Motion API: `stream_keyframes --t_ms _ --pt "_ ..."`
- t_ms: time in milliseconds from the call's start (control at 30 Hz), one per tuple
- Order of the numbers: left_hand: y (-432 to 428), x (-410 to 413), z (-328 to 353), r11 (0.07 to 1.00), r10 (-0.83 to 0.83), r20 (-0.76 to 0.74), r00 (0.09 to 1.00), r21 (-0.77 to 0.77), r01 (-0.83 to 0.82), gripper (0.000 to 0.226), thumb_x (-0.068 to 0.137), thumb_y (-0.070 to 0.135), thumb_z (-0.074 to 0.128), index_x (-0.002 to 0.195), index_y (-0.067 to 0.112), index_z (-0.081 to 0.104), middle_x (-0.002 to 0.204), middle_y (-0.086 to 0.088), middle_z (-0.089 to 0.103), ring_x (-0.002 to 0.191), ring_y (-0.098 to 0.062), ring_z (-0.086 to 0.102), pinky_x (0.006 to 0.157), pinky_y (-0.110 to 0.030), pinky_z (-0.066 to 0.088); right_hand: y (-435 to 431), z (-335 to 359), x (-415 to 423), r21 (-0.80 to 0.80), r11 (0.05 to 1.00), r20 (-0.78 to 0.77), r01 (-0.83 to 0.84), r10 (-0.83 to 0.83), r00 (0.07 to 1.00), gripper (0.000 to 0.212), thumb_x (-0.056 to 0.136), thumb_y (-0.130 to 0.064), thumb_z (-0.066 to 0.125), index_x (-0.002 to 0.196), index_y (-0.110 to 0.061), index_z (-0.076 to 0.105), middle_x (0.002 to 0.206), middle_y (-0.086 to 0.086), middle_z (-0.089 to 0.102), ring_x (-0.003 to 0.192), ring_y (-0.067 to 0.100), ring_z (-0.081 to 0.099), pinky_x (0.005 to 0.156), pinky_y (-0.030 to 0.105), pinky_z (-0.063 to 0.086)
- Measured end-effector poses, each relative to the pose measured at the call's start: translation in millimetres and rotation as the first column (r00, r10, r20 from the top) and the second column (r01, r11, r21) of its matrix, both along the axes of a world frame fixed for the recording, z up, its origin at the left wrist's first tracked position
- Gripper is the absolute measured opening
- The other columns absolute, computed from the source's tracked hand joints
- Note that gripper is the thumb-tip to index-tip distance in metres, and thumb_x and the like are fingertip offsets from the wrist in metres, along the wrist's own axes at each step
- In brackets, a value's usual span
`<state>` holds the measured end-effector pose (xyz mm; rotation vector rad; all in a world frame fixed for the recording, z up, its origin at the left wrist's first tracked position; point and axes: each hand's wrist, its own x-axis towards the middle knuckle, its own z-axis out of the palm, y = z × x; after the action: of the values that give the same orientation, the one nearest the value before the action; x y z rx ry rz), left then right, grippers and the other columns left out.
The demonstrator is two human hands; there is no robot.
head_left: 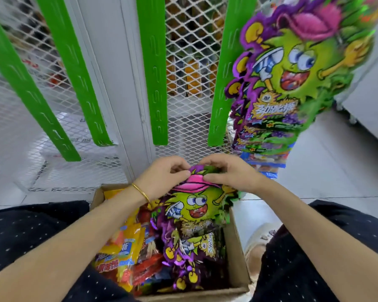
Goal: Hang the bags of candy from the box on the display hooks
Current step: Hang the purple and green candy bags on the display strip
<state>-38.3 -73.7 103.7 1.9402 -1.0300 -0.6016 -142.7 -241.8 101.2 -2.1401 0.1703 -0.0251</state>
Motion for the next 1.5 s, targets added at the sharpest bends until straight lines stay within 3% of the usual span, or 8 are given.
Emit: stream_keyframes --t_ms 233,467,567,900,1033,1300,1433,1500 --pt "-50 -14 135 0.981 -0.190 0.272 0.943 0.024 0.191 0.009 0.089 0.025 0.057 0.085 0.022 0.064 0.076 0.008 0.062 0.063 0.003 0.055 0.057 -0.005 0.040 -26 107 -41 -0.193 0.969 0.147 0.151 -0.124 0.981 0.006 0.089 -0.019 0.061 0.086 -0.016 0.065 0.078 0.002 0.062 0.066 0.008 0.055 0.063 0.025 0.045" --pt "-140 -24 255 0.911 0.035 0.325 0.945 -0.399 0.103 0.030 0.092 0.016 0.052 0.122 0.011 0.054 0.115 0.000 0.059 0.102 -0.011 0.057 0.091 -0.024 0.047 -82 212 -67 -0.413 0.820 0.398 0.397 -0.229 0.888 0.013 0.089 -0.018 0.060 0.084 -0.006 0.061 0.069 -0.003 0.052 0.061 0.002 0.042 0.060 0.013 0.035" --pt "-173 -21 275 0.915 0.067 0.330 0.941 -0.398 0.074 0.039 0.093 0.017 0.050 0.131 0.006 0.044 0.126 -0.007 0.054 0.108 -0.016 0.054 0.084 -0.019 0.046 -103 240 -63 -0.324 0.799 0.518 0.506 -0.298 0.802 0.014 0.086 -0.020 0.063 0.095 -0.010 0.064 0.084 -0.002 0.063 0.074 0.010 0.055 0.072 0.018 0.044" --pt "-205 -10 302 0.918 0.046 0.198 0.979 -0.394 0.037 0.031 0.093 0.031 0.052 0.110 0.007 0.063 0.098 0.005 0.057 0.091 -0.008 0.050 0.076 -0.013 0.035 -140 279 -26 -0.355 0.617 0.691 0.702 -0.332 0.642 0.017 0.088 -0.028 0.060 0.099 -0.015 0.062 0.087 -0.002 0.061 0.082 0.021 0.058 0.074 0.037 0.049" --pt "-210 -7 304 0.939 0.062 0.244 0.968 -0.343 0.026 0.039 0.093 0.033 0.050 0.059 0.015 0.044 0.069 0.002 0.045 0.071 -0.014 0.046 0.054 -0.013 0.029 -139 281 -15 -0.405 0.502 0.739 0.764 -0.313 0.597 0.020 0.089 -0.032 0.057 0.099 -0.015 0.060 0.092 0.001 0.063 0.084 0.022 0.058 0.073 0.040 0.050" --pt "-211 -4 305 0.944 0.066 0.273 0.960 -0.330 0.029 0.023 0.094 0.039 0.049 0.088 0.016 0.053 0.074 0.002 0.044 0.061 -0.005 0.044 0.043 -0.003 0.030 -133 273 -14 -0.445 0.422 0.750 0.790 -0.307 0.586 0.017 0.089 -0.029 0.056 0.091 -0.012 0.053 0.084 0.003 0.061 0.077 0.026 0.056 0.067 0.040 0.048" --pt "-209 -4 301 0.945 0.077 0.244 0.967 -0.328 0.008 0.037 0.094 0.041 0.048 0.083 0.009 0.062 0.070 -0.008 0.061 0.063 -0.004 0.056 0.069 -0.018 0.041 -132 264 -16 -0.424 0.465 0.719 0.777 -0.349 0.601 0.018 0.090 -0.031 0.056 0.093 -0.014 0.055 0.085 0.000 0.061 0.078 0.023 0.056 0.069 0.041 0.049" --pt "-208 -4 298 0.949 0.081 0.243 0.967 -0.317 0.000 0.039 0.093 0.043 0.047 0.067 0.014 0.050 0.053 0.002 0.038 0.044 -0.006 0.039 0.057 -0.015 0.038 -132 260 -16 -0.427 0.474 0.703 0.770 -0.362 0.612 0.019 0.090 -0.032 0.056 0.094 -0.014 0.055 0.085 0.000 0.060 0.078 0.023 0.056 0.069 0.040 0.049"
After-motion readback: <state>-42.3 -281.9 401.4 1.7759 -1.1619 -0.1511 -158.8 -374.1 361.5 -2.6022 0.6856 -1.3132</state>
